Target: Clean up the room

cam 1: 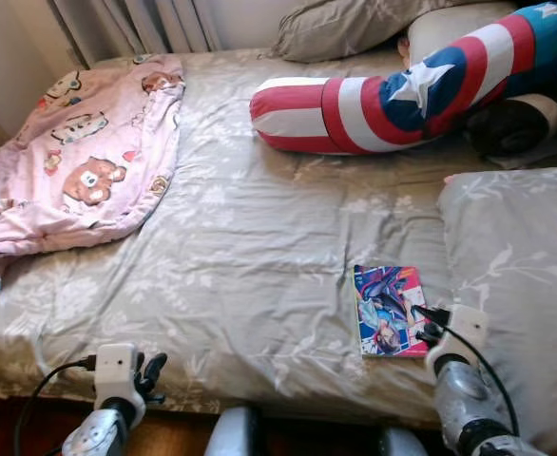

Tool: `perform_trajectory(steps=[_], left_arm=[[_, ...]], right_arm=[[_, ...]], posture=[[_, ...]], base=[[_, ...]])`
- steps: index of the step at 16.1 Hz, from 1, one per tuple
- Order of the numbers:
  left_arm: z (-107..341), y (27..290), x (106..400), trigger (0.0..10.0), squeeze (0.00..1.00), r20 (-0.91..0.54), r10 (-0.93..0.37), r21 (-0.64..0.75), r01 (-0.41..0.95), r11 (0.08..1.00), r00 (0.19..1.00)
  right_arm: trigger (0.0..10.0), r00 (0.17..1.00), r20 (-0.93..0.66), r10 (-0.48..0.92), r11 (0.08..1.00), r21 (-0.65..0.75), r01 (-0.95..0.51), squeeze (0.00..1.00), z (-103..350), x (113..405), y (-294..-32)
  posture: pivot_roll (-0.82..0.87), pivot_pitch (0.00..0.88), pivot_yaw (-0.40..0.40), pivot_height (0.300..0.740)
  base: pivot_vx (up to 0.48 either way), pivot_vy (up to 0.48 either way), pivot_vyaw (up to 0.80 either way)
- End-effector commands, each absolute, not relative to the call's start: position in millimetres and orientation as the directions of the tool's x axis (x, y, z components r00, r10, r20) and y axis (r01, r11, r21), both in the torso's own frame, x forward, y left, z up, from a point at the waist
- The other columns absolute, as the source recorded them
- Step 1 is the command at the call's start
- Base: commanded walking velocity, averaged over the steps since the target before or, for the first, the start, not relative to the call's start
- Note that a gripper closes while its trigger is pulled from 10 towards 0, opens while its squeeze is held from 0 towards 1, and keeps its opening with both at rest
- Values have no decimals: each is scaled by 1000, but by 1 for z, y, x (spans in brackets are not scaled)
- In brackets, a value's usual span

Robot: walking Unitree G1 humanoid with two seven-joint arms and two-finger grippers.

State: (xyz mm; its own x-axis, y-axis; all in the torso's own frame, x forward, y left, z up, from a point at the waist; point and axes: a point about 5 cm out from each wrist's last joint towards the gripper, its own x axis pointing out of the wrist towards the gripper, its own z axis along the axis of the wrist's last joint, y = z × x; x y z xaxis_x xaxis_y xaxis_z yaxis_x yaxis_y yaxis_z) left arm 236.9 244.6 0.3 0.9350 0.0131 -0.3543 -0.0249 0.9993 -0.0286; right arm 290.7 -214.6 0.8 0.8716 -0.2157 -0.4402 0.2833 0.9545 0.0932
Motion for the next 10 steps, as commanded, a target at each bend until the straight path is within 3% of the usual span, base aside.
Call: perform_trajectory(steps=[1,5,10], left_arm=[[-6,248,233,10000,0,-377,38,-30,-53,998,925],[-16,229,242,10000,0,-407,26,-67,-58,996,913],[-34,213,239,10000,0,-515,12,-87,-67,994,857]], right_arm=[[10000,884,-441,-157,968,110,226,0,-5,286,-204],[10000,911,-410,-44,983,146,114,0,-15,271,-193],[10000,805,-593,-26,989,105,109,0,-51,229,-193]], posture=[[118,105,80,650],[66,46,38,674],[43,0,-11,740]], base=[[0,0,0],[0,0,0],[0,0,0]])
